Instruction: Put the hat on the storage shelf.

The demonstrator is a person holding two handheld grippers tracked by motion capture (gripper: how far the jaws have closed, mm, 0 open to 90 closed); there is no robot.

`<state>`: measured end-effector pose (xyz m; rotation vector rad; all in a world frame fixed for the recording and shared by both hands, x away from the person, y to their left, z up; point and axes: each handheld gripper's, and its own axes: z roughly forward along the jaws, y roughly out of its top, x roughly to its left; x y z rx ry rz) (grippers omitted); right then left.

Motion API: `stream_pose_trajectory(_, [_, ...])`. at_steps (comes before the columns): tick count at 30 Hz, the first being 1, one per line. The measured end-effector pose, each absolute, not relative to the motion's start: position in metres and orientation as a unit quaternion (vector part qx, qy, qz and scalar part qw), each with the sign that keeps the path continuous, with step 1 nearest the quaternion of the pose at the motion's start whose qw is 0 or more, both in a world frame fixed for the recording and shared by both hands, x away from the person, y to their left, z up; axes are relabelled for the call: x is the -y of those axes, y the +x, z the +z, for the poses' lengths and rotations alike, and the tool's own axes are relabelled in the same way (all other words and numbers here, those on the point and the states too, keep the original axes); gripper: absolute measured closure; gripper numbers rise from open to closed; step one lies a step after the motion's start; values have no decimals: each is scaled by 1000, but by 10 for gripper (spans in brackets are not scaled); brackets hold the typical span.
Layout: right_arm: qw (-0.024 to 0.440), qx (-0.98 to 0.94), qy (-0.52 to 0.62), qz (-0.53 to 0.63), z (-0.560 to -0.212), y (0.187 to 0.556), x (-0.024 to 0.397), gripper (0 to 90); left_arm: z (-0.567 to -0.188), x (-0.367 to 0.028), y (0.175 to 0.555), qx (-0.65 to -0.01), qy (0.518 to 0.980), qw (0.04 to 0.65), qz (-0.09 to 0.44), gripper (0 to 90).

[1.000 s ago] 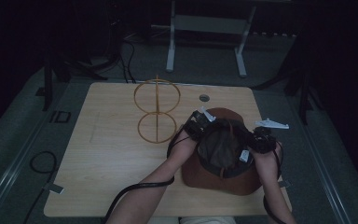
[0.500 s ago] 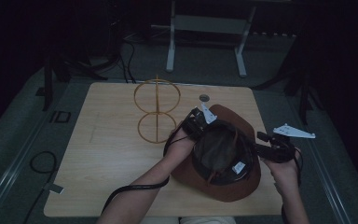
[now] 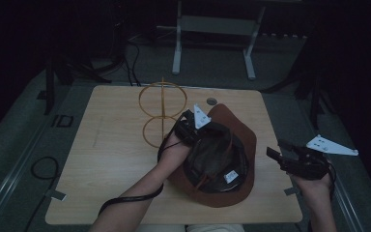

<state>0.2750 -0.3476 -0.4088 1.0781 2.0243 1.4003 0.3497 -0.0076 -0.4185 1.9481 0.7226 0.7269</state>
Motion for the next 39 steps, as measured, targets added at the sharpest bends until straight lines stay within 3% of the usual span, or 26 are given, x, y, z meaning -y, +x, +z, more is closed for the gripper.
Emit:
stream_pose_trajectory(6, [237, -739, 417, 473, -426, 288, 364, 432, -404, -7, 338, -242, 769, 527, 269, 864])
stream_pose_trajectory(10, [239, -735, 436, 461, -432, 296, 368, 447, -400, -17, 325, -163, 740, 609, 234, 863])
stream_pose_trajectory(15, [229, -739, 414, 479, -429, 297, 359, 448, -395, -16, 313, -117, 729, 643, 205, 863])
stream_pose_trajectory(26, [156, -760, 272, 570, -415, 285, 297, 422, -399, 2, 302, -74, 732, 649, 194, 861])
stream_pose_trajectory(39, [93, -746, 210, 625, -410, 291, 272, 392, -403, 14, 300, -81, 732, 650, 184, 860])
